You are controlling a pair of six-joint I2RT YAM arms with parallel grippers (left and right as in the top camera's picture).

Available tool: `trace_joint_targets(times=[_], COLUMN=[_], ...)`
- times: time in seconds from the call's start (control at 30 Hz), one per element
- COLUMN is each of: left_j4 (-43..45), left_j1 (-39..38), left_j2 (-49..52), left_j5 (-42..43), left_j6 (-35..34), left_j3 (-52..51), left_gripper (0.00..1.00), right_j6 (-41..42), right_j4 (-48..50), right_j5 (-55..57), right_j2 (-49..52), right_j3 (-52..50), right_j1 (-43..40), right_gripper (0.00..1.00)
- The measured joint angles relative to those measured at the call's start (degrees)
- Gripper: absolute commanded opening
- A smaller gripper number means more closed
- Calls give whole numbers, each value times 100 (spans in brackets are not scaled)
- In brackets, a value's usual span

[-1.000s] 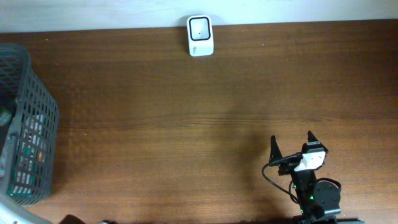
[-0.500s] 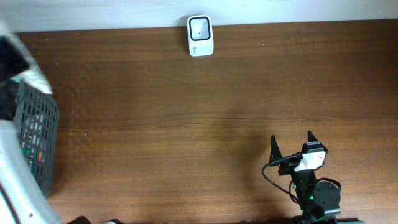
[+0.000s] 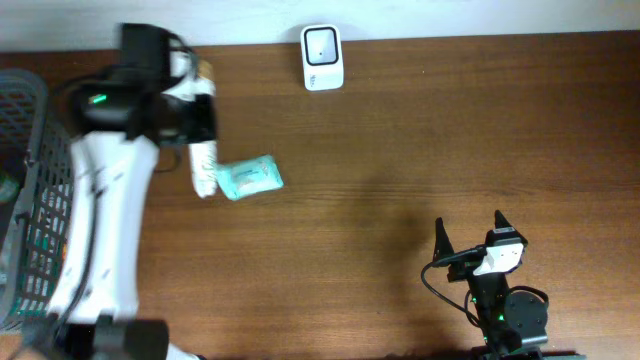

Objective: Scan the item barcode
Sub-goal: 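Lift the white tube and teal packet out, place them mid-table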

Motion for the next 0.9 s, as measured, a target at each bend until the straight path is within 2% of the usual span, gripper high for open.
trace_joint_targets(times=[0.3,0.6,0.7,0.8,0.83,0.9], left_j4=[42,660,837,918,942,984], left_j1=[-516,-1335,-1722,-2035,-2107,-2240], left_j2=[1587,1834,2087,2485,2603,2787], left_j5=[-111,-227,-688,-1193,-1292,-1434], left_j6=[-125,-295,-551,-776,-828,-931], left_j3=[-636,-638,-638,-638,-638,-638], left_gripper=[0,0,1,9,23,41], right_j6=[2,-2,0,0,0,-2], right_j4=[0,0,0,0,0,0], right_j5=[0,0,0,0,0,0], right_j2=[0,0,0,0,0,0], right_j3=[0,0,0,0,0,0], right_j1=[0,0,0,0,0,0], right_gripper=[98,98,98,99,98,98])
